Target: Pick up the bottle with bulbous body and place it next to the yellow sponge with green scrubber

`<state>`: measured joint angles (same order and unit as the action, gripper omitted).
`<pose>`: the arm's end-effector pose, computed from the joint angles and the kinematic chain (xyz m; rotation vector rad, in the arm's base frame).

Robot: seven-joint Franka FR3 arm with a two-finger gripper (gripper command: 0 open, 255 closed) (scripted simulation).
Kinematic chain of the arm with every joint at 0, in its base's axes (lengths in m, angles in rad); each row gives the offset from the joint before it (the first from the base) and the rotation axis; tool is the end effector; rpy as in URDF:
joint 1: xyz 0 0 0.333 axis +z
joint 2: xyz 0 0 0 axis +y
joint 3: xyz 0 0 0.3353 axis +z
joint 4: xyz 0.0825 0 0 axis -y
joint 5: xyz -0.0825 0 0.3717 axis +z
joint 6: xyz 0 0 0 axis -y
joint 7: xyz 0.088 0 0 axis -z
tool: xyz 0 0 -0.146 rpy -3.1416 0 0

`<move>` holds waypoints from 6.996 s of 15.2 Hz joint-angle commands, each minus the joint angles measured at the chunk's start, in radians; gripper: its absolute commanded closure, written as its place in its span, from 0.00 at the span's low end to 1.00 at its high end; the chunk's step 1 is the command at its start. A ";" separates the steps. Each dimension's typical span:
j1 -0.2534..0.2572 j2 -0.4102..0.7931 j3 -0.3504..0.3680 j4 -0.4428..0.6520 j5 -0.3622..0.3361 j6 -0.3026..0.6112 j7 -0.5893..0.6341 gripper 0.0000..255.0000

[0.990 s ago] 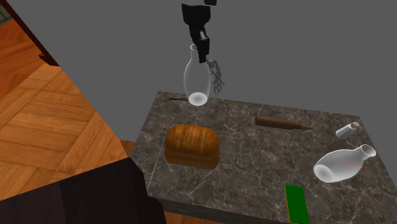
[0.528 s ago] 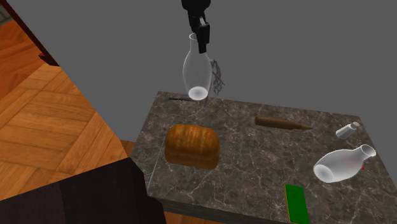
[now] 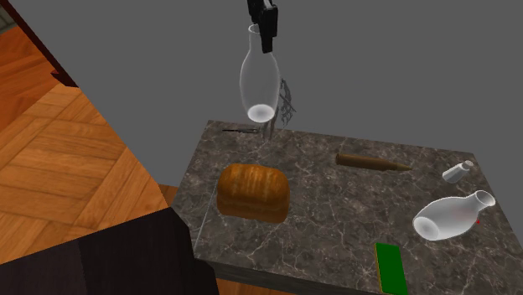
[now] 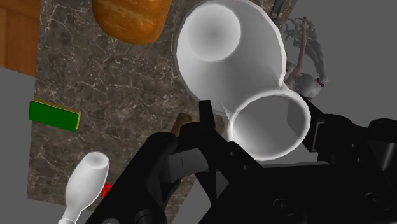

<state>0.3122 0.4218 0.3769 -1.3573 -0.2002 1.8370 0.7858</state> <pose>0.5711 0.3832 0.4836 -3.1105 0.1386 -0.1473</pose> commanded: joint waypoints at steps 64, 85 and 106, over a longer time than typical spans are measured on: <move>-0.406 0.017 -0.171 -0.382 0.102 0.428 -0.549 1.00; -0.386 0.185 -0.199 -0.424 0.060 0.636 -0.523 1.00; -0.397 0.119 -0.188 -0.445 0.073 0.591 -0.531 0.00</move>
<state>-0.0795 0.5642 0.1849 -1.7935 -0.1324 2.4440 0.2594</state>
